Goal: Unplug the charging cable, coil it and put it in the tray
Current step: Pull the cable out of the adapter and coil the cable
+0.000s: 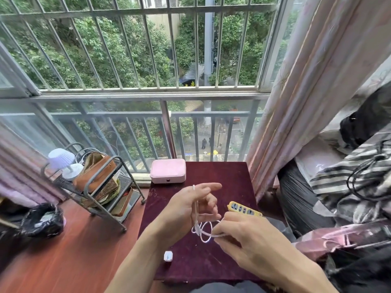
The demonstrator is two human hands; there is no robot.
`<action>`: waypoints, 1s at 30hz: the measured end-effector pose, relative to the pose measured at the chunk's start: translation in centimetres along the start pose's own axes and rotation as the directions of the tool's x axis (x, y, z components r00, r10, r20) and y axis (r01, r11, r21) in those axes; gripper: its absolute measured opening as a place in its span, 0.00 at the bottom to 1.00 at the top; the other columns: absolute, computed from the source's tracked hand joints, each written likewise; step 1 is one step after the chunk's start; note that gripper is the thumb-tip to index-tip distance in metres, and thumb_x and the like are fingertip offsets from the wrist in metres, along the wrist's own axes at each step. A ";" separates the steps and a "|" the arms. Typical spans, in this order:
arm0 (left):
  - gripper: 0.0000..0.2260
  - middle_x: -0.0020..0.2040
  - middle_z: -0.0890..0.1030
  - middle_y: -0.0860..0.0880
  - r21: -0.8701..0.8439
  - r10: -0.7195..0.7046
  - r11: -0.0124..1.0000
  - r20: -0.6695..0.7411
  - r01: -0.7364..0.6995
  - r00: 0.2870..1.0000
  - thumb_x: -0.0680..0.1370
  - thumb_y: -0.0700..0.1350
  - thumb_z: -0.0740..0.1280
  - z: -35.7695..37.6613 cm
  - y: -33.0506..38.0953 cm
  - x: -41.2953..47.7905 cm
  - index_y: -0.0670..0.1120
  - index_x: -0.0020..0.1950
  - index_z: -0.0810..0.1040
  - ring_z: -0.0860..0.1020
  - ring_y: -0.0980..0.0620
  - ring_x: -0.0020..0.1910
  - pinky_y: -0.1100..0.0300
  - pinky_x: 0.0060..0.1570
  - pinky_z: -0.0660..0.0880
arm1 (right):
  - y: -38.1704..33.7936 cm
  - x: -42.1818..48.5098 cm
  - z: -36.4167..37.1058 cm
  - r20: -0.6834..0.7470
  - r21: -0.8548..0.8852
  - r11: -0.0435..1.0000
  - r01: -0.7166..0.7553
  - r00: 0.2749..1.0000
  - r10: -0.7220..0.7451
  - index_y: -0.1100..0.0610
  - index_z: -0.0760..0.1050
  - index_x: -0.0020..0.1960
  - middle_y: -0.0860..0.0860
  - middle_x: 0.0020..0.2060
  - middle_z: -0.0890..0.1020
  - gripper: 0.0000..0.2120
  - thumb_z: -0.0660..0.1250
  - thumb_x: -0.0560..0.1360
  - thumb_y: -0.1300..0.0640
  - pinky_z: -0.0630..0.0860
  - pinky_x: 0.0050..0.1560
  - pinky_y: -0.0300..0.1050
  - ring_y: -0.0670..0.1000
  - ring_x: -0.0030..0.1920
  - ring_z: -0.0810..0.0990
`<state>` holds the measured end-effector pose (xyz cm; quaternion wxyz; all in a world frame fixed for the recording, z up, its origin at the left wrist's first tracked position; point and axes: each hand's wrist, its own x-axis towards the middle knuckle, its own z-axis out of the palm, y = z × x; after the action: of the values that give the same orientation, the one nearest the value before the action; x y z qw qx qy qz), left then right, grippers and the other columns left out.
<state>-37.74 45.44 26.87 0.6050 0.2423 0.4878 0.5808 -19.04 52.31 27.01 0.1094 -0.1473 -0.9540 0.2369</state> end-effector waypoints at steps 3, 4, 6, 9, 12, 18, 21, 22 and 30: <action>0.14 0.42 0.80 0.45 0.138 -0.008 0.990 0.053 0.000 0.999 0.85 0.43 0.60 0.0 -0.4 -0.1 0.41 0.68 0.77 0.81 0.47 0.44 0.53 0.49 0.79 | -0.7 0.5 -1.8 -0.024 -0.043 0.998 0.034 0.999 -0.035 0.45 0.85 0.46 0.41 0.40 0.82 0.01 0.75 0.75 0.50 0.73 0.38 0.34 0.41 0.42 0.78; 0.14 0.46 0.82 0.44 0.211 -0.010 0.977 0.070 -0.005 0.998 0.85 0.45 0.61 0.2 -0.5 -0.2 0.44 0.68 0.78 0.82 0.46 0.47 0.52 0.51 0.79 | -0.8 0.8 -2.5 -0.004 -0.039 0.999 0.037 0.999 -0.038 0.46 0.85 0.46 0.40 0.41 0.83 0.01 0.76 0.74 0.50 0.75 0.39 0.36 0.40 0.42 0.79; 0.12 0.52 0.85 0.44 0.373 0.010 0.926 0.113 -0.052 0.994 0.84 0.47 0.62 0.6 -1.0 -0.3 0.48 0.63 0.82 0.83 0.48 0.51 0.55 0.50 0.79 | -0.9 1.5 -3.7 0.040 -0.044 0.998 0.049 0.998 -0.047 0.46 0.84 0.46 0.39 0.43 0.83 0.02 0.76 0.74 0.50 0.75 0.41 0.32 0.39 0.42 0.78; 0.06 0.42 0.83 0.51 0.396 -0.006 0.916 0.168 -0.061 0.986 0.80 0.41 0.66 1.4 -1.7 -0.2 0.44 0.48 0.83 0.80 0.52 0.43 0.57 0.46 0.79 | -0.5 3.0 -4.8 0.068 -0.092 0.992 0.082 0.995 -0.076 0.46 0.83 0.46 0.39 0.40 0.77 0.04 0.74 0.74 0.46 0.67 0.37 0.30 0.39 0.40 0.72; 0.05 0.42 0.82 0.45 0.276 -0.068 0.961 0.204 0.009 0.977 0.80 0.45 0.70 1.7 -1.9 0.0 0.45 0.49 0.84 0.84 0.45 0.39 0.45 0.50 0.83 | 0.0 4.3 -5.9 0.082 -0.034 0.995 0.091 0.993 -0.088 0.44 0.82 0.49 0.40 0.43 0.81 0.03 0.75 0.76 0.49 0.75 0.42 0.34 0.41 0.42 0.78; 0.24 0.24 0.64 0.50 0.121 -0.089 0.991 0.259 0.059 0.962 0.85 0.60 0.56 2.3 -1.5 -0.5 0.47 0.35 0.71 0.57 0.58 0.19 0.69 0.18 0.57 | 2.8 5.8 -7.6 0.113 0.322 0.945 0.056 0.989 -0.098 0.47 0.86 0.49 0.46 0.43 0.86 0.04 0.80 0.76 0.53 0.80 0.44 0.37 0.45 0.44 0.85; 0.22 0.26 0.53 0.47 0.005 -0.123 0.992 0.301 0.128 0.945 0.82 0.68 0.48 2.8 -1.1 -0.7 0.50 0.48 0.67 0.51 0.56 0.21 0.63 0.19 0.47 | 4.2 6.1 -7.0 0.105 0.503 0.864 -0.014 0.993 -0.045 0.49 0.86 0.48 0.48 0.35 0.84 0.05 0.82 0.74 0.54 0.75 0.35 0.37 0.42 0.32 0.78; 0.26 0.25 0.53 0.48 -0.048 -0.121 0.988 0.342 0.146 0.932 0.81 0.70 0.48 2.9 -0.9 -0.7 0.48 0.53 0.68 0.51 0.57 0.20 0.62 0.19 0.46 | 4.6 6.2 -6.6 0.096 0.566 0.824 -0.033 0.995 -0.027 0.51 0.85 0.47 0.47 0.32 0.82 0.06 0.82 0.74 0.56 0.73 0.33 0.38 0.41 0.30 0.76; 0.24 0.24 0.58 0.55 -0.041 -0.048 0.997 0.357 0.067 0.933 0.84 0.62 0.56 2.6 -0.1 -0.9 0.43 0.55 0.81 0.55 0.59 0.19 0.68 0.18 0.54 | 6.7 6.0 -1.9 0.116 0.952 0.285 -0.114 0.993 0.011 0.59 0.80 0.48 0.49 0.34 0.84 0.16 0.80 0.75 0.49 0.78 0.42 0.42 0.47 0.34 0.82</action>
<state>-35.25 45.31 28.08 0.7062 0.3127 0.3619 0.5220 -22.54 60.80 26.21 0.1248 -0.0796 -0.6211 0.7696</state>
